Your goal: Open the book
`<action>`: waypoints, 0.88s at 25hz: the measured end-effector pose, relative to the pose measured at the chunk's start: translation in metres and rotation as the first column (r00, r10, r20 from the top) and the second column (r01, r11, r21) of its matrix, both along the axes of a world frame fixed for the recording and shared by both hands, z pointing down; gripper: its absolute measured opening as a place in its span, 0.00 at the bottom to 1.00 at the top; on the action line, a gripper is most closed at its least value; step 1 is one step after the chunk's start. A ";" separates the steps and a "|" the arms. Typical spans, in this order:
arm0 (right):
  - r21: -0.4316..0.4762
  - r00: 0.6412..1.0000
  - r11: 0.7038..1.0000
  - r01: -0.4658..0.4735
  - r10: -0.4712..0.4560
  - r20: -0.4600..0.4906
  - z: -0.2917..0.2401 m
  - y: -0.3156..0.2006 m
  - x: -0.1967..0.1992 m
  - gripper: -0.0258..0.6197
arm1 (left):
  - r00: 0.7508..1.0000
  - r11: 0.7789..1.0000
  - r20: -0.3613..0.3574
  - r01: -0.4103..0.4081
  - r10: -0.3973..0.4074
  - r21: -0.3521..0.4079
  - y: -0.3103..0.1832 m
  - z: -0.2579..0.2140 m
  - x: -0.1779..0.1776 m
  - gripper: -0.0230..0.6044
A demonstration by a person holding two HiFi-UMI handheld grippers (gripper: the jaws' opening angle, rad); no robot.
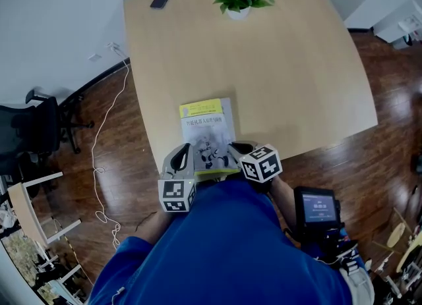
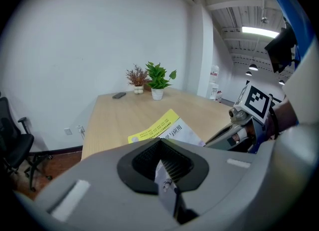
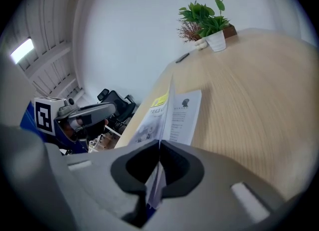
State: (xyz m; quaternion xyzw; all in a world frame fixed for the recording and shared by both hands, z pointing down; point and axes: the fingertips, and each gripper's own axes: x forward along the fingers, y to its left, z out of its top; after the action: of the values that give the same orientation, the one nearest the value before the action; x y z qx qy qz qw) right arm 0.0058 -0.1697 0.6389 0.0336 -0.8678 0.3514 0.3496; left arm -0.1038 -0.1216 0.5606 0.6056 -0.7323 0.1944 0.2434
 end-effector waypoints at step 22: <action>0.031 0.990 0.999 0.013 -0.017 0.142 -0.086 0.029 -0.039 0.05 | 1.000 0.993 -0.003 0.021 -0.021 0.120 0.027 -0.026 -0.024 0.05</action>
State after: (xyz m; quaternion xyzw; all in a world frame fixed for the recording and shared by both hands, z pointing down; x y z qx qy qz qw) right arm -0.0329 -0.1405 0.5526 0.0072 -0.8961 0.3370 0.2888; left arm -0.1280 -0.0943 0.5342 0.6116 -0.7488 0.1469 0.2090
